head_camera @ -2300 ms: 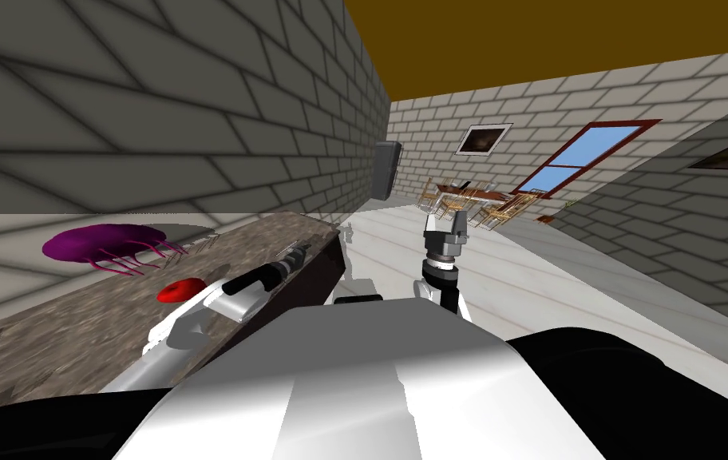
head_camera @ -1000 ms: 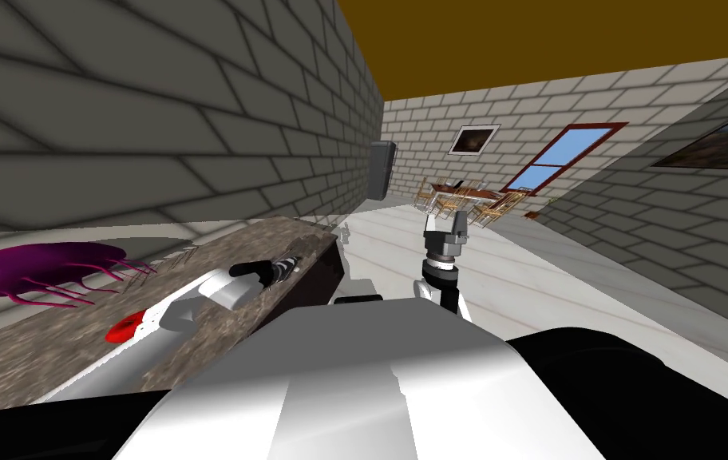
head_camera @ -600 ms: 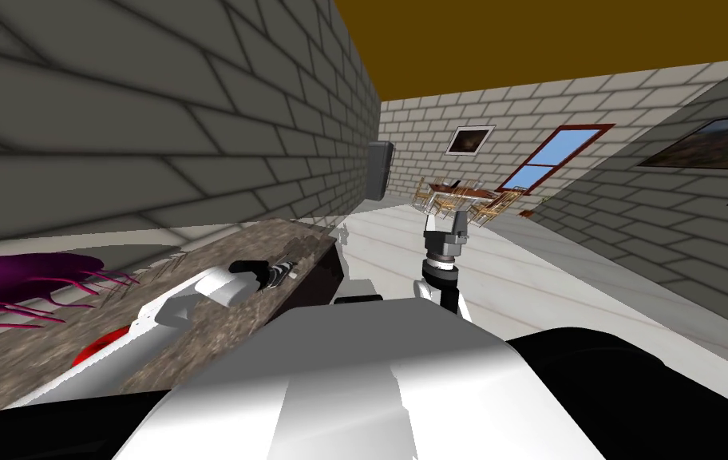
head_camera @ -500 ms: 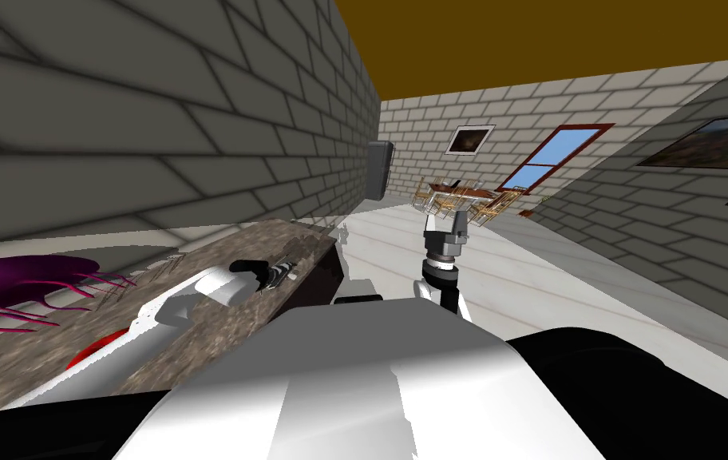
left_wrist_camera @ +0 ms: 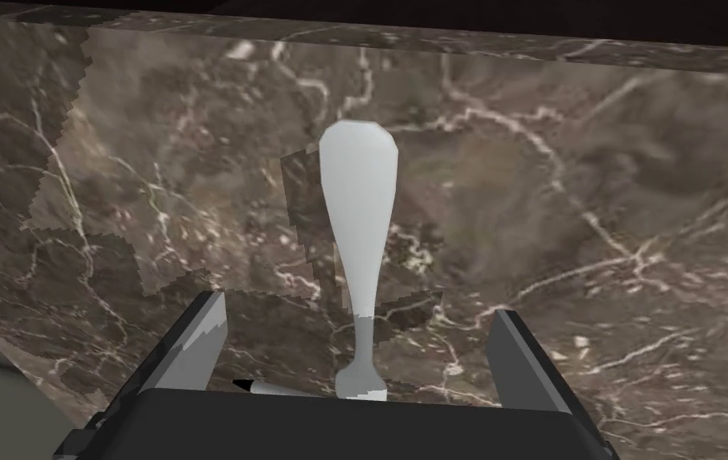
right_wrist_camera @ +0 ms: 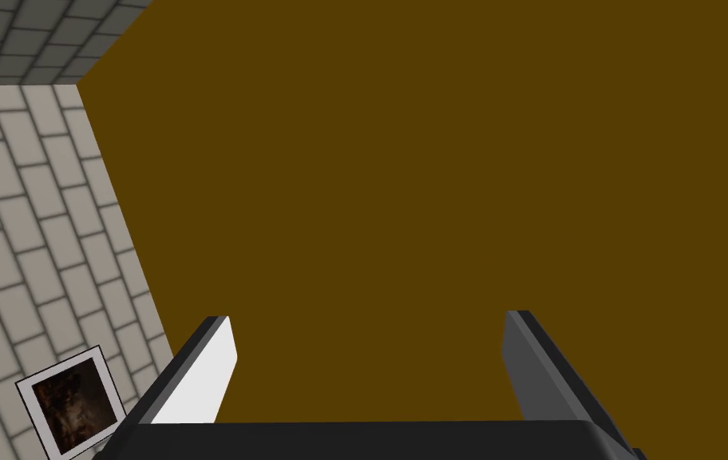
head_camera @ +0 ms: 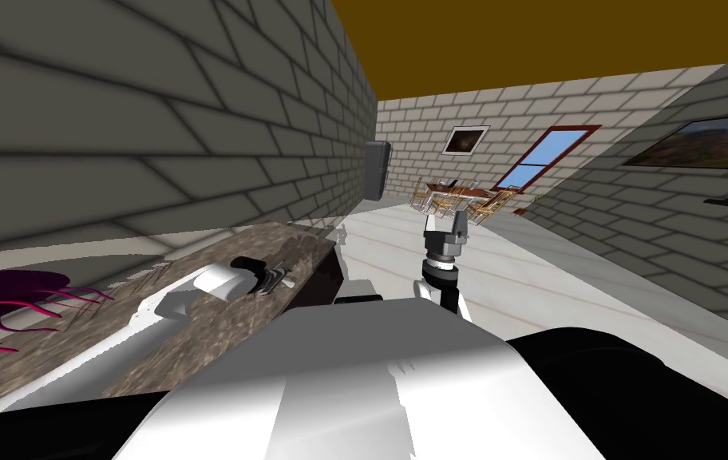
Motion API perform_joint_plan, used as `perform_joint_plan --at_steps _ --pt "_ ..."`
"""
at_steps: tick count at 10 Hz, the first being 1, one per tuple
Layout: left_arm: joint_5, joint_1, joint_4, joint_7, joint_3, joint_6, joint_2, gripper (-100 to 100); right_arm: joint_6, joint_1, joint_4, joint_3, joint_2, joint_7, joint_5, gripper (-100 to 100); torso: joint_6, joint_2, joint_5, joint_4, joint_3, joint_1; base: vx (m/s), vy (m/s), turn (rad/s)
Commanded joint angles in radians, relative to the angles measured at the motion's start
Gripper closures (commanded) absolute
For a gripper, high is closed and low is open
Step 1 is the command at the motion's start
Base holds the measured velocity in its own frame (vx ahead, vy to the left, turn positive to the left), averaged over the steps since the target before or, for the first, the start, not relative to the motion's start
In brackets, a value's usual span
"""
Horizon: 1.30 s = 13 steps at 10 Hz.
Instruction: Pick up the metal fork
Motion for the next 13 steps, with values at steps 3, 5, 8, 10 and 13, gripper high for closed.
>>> perform_joint_plan --at_steps 3,5,8,10,13 --pt "0.059 -0.009 0.037 -0.032 0.009 0.081 0.017 -100 0.000 0.000 0.000 0.000 0.000 0.000 0.000 0 0.000 0.000 0.000 0.000 0.000 0.000 0.070 0.035 -0.046" --pt "0.051 -0.006 0.032 -0.028 0.008 0.072 0.015 0 0.000 0.000 0.000 0.000 0.000 0.000 0.000 0 0.000 0.003 0.000 0.001 0.002 -0.001 0.015 0.011 -0.004" --pt "0.071 -0.084 0.135 -0.129 0.007 0.045 0.011 -100 0.000 0.000 0.000 0.000 0.000 0.000 0.000 0 0.000 0.008 -0.002 0.002 0.005 -0.008 -0.042 -0.071 -0.039" --pt "0.071 -0.084 0.196 -0.135 0.007 0.045 0.011 -100 0.000 0.000 0.000 0.000 0.000 0.000 0.000 0 0.000 0.006 -0.001 0.001 0.004 -0.004 -0.001 -0.003 0.001" --pt "0.091 -0.161 0.292 -0.239 0.006 0.018 0.007 -100 0.000 0.000 0.000 0.000 0.000 0.000 0.000 0 0.000 0.008 -0.001 0.002 0.005 -0.007 -0.043 -0.063 -0.039"
